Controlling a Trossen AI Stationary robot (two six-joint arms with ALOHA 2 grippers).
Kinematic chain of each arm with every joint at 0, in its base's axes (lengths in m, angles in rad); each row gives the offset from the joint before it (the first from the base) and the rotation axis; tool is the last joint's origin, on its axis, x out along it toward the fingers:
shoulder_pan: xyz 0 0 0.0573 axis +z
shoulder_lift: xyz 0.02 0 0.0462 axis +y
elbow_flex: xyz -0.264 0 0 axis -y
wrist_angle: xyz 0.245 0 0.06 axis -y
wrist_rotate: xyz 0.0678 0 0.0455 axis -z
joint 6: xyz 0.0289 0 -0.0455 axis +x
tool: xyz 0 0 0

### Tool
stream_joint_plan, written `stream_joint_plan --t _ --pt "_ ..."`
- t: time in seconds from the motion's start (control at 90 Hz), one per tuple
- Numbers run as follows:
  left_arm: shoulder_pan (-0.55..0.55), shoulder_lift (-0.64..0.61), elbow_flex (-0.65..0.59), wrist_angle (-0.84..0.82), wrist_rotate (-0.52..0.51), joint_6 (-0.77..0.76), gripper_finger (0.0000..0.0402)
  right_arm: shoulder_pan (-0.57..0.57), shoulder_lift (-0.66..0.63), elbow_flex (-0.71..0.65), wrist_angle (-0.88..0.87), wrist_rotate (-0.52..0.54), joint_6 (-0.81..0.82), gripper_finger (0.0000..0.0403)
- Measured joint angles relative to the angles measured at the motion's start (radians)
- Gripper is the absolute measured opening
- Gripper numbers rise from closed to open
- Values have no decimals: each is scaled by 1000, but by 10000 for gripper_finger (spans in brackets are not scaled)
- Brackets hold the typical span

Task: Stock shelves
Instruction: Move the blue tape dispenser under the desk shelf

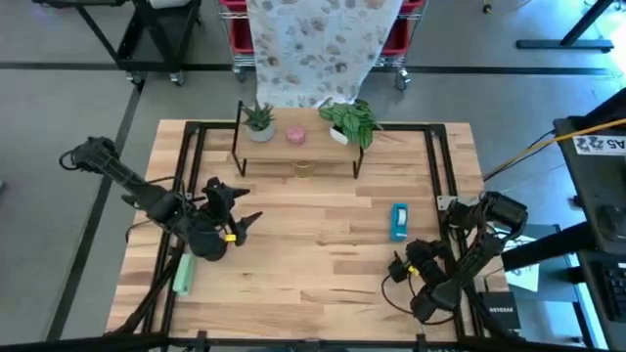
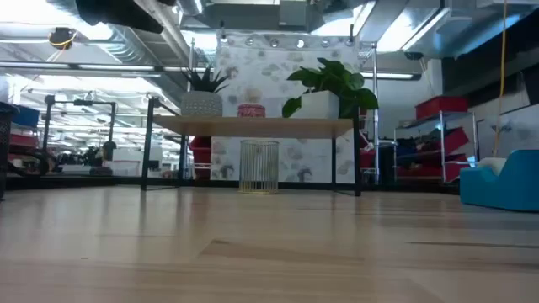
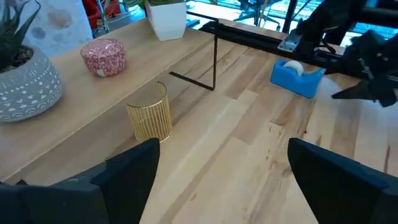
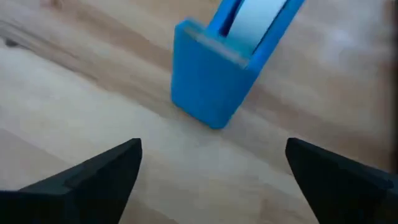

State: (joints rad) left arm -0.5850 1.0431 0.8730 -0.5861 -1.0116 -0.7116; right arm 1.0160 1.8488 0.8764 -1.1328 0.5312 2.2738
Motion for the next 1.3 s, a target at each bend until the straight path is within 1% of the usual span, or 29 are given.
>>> stream_joint_plan --t 0.089,0.144,0.622,0.744,0.822,0.889,0.956,1.022,1.144,1.222,1.3 --pt "0 0 0 0 4 4 336 -26 2 -40 85 59 -5 392" --pt "0 0 0 0 4 3 336 -44 2 -62 126 78 -5 392" --pt "0 0 0 0 6 -18 336 -180 2 -134 130 143 -8 386" --pt "0 0 0 0 6 -18 336 -203 2 -135 129 175 -29 386" --pt "0 0 0 0 6 -18 336 -209 2 -135 129 175 -52 381" --pt "0 0 0 0 6 -18 336 -214 2 -135 126 176 -56 363" --pt "0 0 0 0 6 -18 336 -214 2 -135 123 184 -56 330" --pt "0 0 0 0 6 -18 336 -214 2 -135 123 185 -56 284" --pt "0 0 0 0 6 -18 336 -212 2 -122 123 190 -58 189" --pt "0 0 0 0 6 -18 336 -212 3 -92 128 211 -89 186" --pt "0 0 0 0 6 -18 336 -212 3 -47 129 275 -137 186"
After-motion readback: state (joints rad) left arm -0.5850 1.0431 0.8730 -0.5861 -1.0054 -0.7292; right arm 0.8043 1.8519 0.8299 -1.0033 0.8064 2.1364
